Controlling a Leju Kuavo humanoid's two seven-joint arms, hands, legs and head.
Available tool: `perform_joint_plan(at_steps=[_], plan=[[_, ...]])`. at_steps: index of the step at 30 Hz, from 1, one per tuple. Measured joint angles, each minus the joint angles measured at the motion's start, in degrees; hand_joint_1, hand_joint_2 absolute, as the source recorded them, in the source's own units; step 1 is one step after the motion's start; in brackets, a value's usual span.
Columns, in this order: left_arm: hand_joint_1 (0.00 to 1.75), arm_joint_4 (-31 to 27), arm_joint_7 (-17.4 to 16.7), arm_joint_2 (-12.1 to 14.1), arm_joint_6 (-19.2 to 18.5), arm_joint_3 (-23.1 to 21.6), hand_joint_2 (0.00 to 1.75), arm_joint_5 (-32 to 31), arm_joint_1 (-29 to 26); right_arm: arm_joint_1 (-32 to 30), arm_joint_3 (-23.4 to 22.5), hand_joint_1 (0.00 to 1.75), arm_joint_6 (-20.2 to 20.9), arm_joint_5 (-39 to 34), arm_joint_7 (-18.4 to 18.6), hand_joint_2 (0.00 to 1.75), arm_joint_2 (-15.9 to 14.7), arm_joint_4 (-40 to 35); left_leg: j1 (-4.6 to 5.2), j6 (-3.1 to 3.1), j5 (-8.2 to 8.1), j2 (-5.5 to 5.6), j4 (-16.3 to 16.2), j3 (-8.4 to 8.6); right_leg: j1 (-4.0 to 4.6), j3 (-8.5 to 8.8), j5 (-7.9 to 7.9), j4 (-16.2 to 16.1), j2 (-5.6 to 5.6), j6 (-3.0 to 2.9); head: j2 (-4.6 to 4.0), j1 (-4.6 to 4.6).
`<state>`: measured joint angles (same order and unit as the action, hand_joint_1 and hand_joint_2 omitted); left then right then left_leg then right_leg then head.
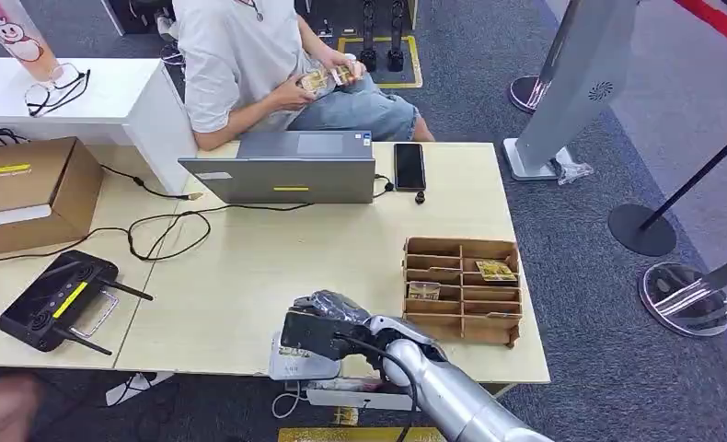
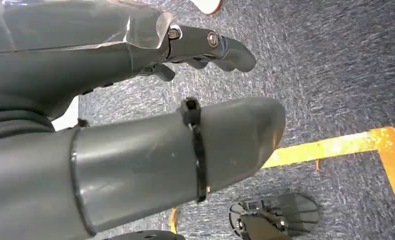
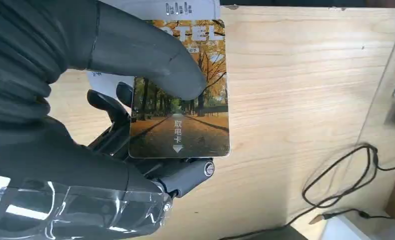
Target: Pass the card to the sensor for recognition and then transmit it.
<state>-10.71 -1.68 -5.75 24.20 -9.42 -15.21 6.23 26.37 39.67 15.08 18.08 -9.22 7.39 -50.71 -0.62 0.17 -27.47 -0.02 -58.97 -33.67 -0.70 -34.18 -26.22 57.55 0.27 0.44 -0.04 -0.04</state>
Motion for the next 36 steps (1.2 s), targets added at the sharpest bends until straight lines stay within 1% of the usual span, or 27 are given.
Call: perform_joint_plan(at_steps=[3,14,21,25,31,36], plan=[[0.00,0.0,-0.6,-0.4,0.0,0.0,0.00,-0.4,0.1,0.0,0.0,1.75,0.0,0.2,0.2,1.75,0.0,1.1,0.00,0.00,0.00,0.00,0.0,0.00,0.00,0.00,0.00,0.0,0.00,0.00,0.00,0.00],[0.00,0.0,-0.2,-0.4,-0.4,0.0,0.00,-1.0,0.2,0.5,1.0,1.75,-1.3,0.5,0.2,1.75,1.0,6.2,-0.01,0.00,0.00,0.00,0.0,0.00,0.00,0.00,0.00,0.0,-0.01,0.00,0.00,0.00],[0.00,0.0,-0.2,-0.4,-0.5,0.0,0.00,-1.0,0.2,0.6,1.1,1.75,-1.4,0.5,0.2,1.75,1.2,6.7,-0.01,0.00,0.00,-0.01,0.0,0.00,0.00,0.00,0.00,0.0,-0.01,0.00,0.00,0.00],[0.00,0.0,-0.2,-0.4,-0.5,0.0,0.00,-1.0,0.2,1.0,1.3,1.75,-1.8,1.0,0.2,1.75,1.7,8.9,0.00,0.00,0.00,0.00,0.0,0.01,0.00,0.00,0.00,0.0,-0.01,0.00,0.00,0.00],[0.00,0.0,-0.2,-0.4,-0.5,0.0,0.00,-1.1,0.2,1.4,1.3,1.75,-1.9,0.9,0.2,1.75,1.9,9.6,0.00,0.00,0.00,-0.01,0.0,0.01,0.00,0.00,0.00,0.0,-0.01,0.00,0.00,0.00],[0.00,0.0,-0.2,-0.4,-0.5,0.0,0.00,-1.4,0.2,2.0,1.3,1.75,-3.3,0.2,0.2,1.75,2.5,11.1,-0.01,0.00,0.00,-0.01,0.0,0.02,0.00,0.00,0.00,0.0,-0.02,0.00,0.00,0.00]])
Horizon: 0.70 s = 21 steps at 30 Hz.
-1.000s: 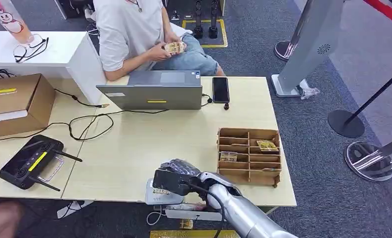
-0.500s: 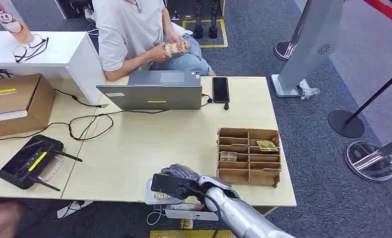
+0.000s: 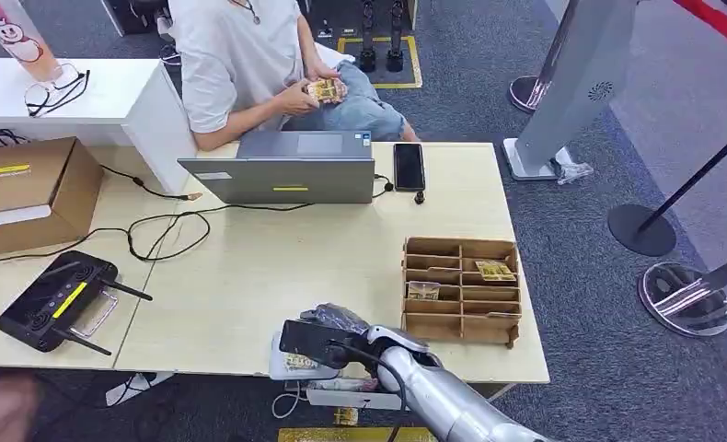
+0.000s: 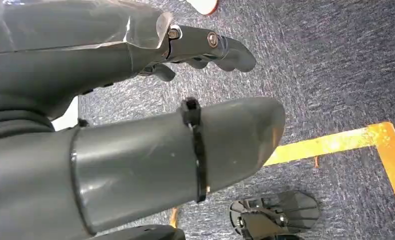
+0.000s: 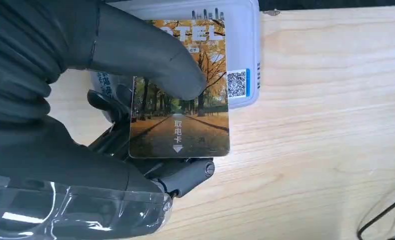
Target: Pass the card to the sensor for recognition and then transmit it.
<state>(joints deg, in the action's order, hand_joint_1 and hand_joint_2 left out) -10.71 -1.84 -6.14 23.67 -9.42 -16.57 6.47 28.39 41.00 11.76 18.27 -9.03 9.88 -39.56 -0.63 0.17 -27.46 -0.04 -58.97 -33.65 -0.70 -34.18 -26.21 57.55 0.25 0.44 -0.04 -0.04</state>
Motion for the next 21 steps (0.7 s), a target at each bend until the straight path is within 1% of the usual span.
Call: perform_joint_plan(at_steps=[7,12,21], plan=[[0.00,0.0,0.0,0.0,-0.1,0.0,0.00,-0.2,0.1,1.4,-0.3,1.75,-2.8,-1.3,-0.1,1.75,1.4,4.1,0.01,0.00,0.00,0.00,0.0,0.00,0.00,0.00,0.00,0.0,0.00,0.00,0.00,0.00],[0.00,0.0,0.0,0.0,-0.1,0.0,0.00,-0.6,0.3,2.1,-1.4,1.75,-4.8,-2.2,-0.5,1.75,2.2,6.6,0.01,0.00,0.00,0.00,0.0,0.00,0.00,0.00,0.00,0.0,0.00,0.00,0.00,0.00],[0.00,0.0,-0.3,-0.1,-0.4,0.0,0.00,-0.6,0.4,2.5,-2.9,1.75,-7.6,-2.9,-0.7,1.75,2.9,9.0,0.01,0.00,0.00,0.01,0.0,0.00,0.00,0.00,0.00,0.0,0.00,0.00,0.00,0.00]])
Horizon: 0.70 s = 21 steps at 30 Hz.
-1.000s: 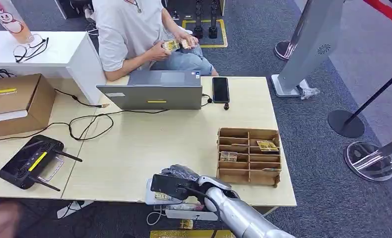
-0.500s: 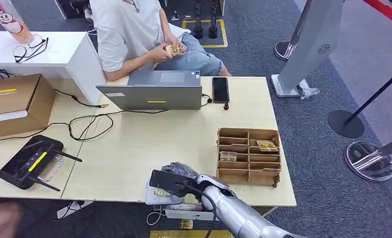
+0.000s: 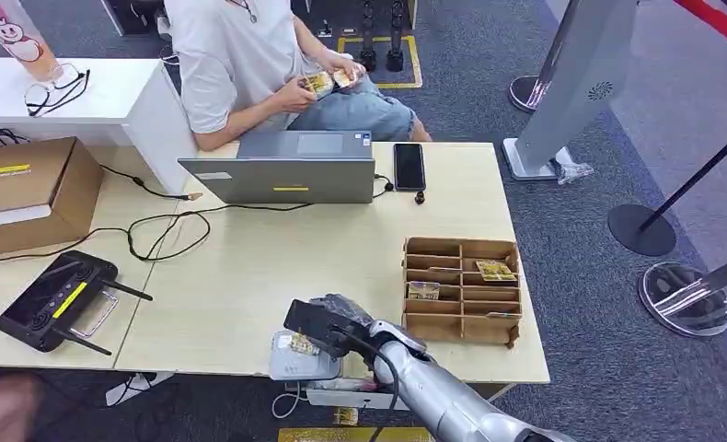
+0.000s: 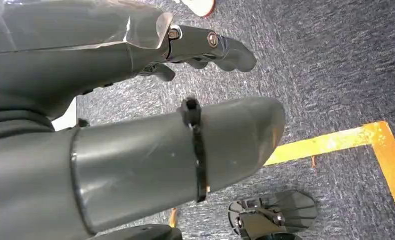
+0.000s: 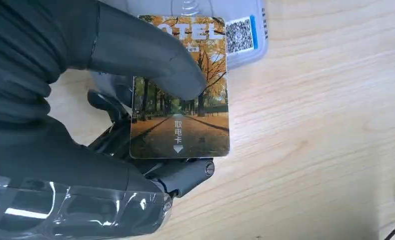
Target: Pass the card to the sensor for recognition and then transmit it.
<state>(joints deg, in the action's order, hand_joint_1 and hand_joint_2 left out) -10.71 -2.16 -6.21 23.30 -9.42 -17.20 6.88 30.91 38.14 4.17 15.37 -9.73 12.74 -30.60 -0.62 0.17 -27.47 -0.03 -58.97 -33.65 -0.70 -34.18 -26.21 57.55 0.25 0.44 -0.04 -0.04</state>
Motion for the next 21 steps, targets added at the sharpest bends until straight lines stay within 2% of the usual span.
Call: perform_joint_plan(at_steps=[5,21], plan=[[0.00,0.0,0.0,0.0,0.1,0.0,0.00,-0.1,0.0,0.1,-0.3,1.75,-1.3,0.2,-0.2,1.75,0.2,1.1,0.00,0.00,0.00,0.00,0.0,0.00,0.00,0.00,0.00,0.0,0.00,0.00,0.00,0.00],[0.00,0.0,0.2,0.0,0.1,0.0,0.00,-0.1,0.2,0.4,-0.7,1.75,-2.0,0.2,-0.3,1.75,0.4,2.4,0.00,0.00,0.00,0.00,0.0,0.00,0.00,0.00,0.00,0.0,0.00,0.00,0.00,0.00]])
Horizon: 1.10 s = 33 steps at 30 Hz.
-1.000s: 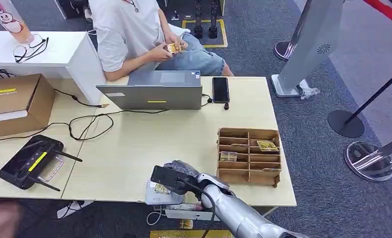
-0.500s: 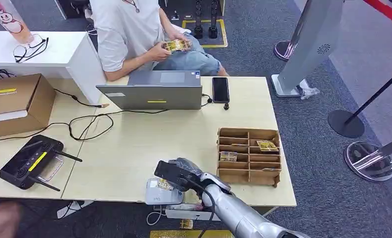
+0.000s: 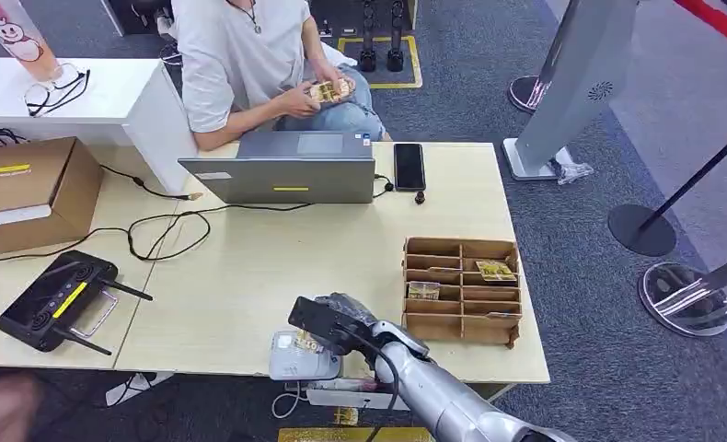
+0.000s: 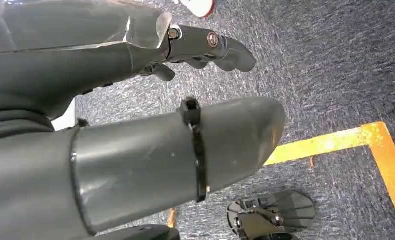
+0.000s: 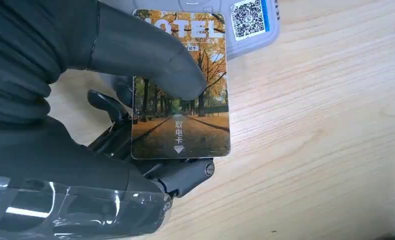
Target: Pass the card to the sensor for recognition and then transmit it.
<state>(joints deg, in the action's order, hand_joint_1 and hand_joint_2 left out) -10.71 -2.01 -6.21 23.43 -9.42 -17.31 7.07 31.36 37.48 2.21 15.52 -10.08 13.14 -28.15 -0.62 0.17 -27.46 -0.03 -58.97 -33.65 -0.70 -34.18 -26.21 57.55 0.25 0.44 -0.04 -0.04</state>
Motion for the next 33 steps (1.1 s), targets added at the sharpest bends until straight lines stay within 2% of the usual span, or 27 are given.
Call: perform_joint_plan(at_steps=[33], plan=[[0.00,0.0,0.0,0.0,0.0,0.0,0.00,-0.3,0.1,0.2,-0.5,1.75,0.0,0.5,-0.6,1.75,0.1,0.5,0.00,0.00,0.00,0.00,0.0,0.00,0.00,0.00,0.00,0.0,0.00,0.00,0.00,0.00]])
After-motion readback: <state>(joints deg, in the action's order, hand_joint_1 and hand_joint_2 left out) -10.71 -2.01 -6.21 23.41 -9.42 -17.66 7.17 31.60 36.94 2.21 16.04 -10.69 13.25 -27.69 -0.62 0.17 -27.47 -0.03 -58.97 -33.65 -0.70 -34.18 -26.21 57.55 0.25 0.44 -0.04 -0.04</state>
